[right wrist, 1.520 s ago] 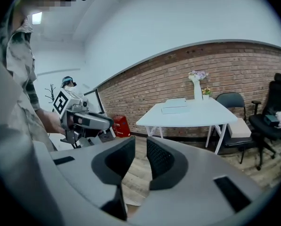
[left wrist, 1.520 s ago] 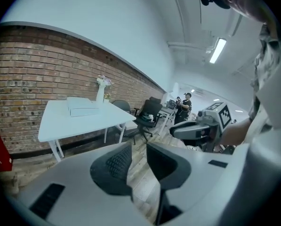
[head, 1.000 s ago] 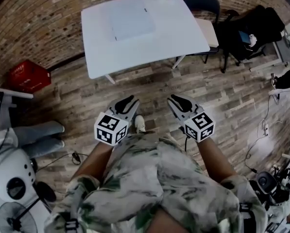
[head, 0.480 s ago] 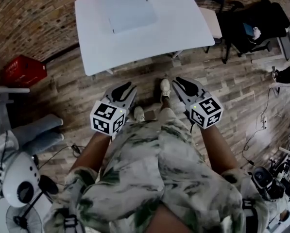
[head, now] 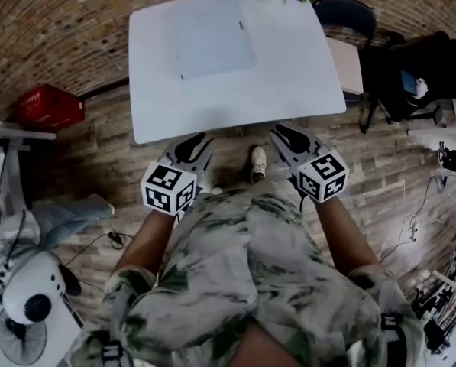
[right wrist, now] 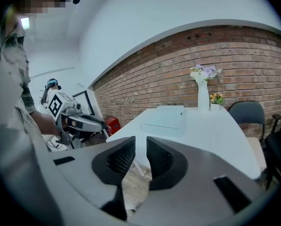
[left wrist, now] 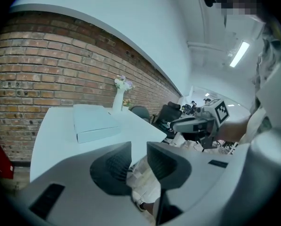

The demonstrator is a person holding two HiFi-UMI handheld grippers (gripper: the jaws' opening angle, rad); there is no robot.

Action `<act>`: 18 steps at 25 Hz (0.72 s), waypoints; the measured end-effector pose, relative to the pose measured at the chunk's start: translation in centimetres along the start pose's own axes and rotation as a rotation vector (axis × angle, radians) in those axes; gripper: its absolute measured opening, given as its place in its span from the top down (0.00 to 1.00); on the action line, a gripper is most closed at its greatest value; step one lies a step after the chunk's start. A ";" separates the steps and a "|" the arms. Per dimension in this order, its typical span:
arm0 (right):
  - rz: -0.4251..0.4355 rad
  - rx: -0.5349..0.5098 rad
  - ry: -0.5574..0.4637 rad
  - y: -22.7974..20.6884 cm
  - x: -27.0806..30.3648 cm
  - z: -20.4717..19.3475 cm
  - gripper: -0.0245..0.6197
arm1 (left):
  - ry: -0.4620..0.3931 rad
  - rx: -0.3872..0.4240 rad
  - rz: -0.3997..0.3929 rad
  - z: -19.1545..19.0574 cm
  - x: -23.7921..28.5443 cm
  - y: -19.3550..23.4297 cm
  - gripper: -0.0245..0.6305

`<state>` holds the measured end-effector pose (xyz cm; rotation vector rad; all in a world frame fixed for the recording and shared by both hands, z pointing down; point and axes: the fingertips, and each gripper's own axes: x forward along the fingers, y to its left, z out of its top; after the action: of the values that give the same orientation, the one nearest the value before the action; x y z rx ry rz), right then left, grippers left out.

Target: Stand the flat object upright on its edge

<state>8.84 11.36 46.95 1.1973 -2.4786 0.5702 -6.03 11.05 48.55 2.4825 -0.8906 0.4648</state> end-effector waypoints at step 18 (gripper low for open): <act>0.230 0.039 0.049 -16.2 3.8 4.6 0.81 | 0.001 -0.077 0.197 8.9 12.1 1.1 0.78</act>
<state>18.96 -2.58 48.08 0.9052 -2.5914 0.7023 3.46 -0.51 46.94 2.3357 -1.1376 0.4877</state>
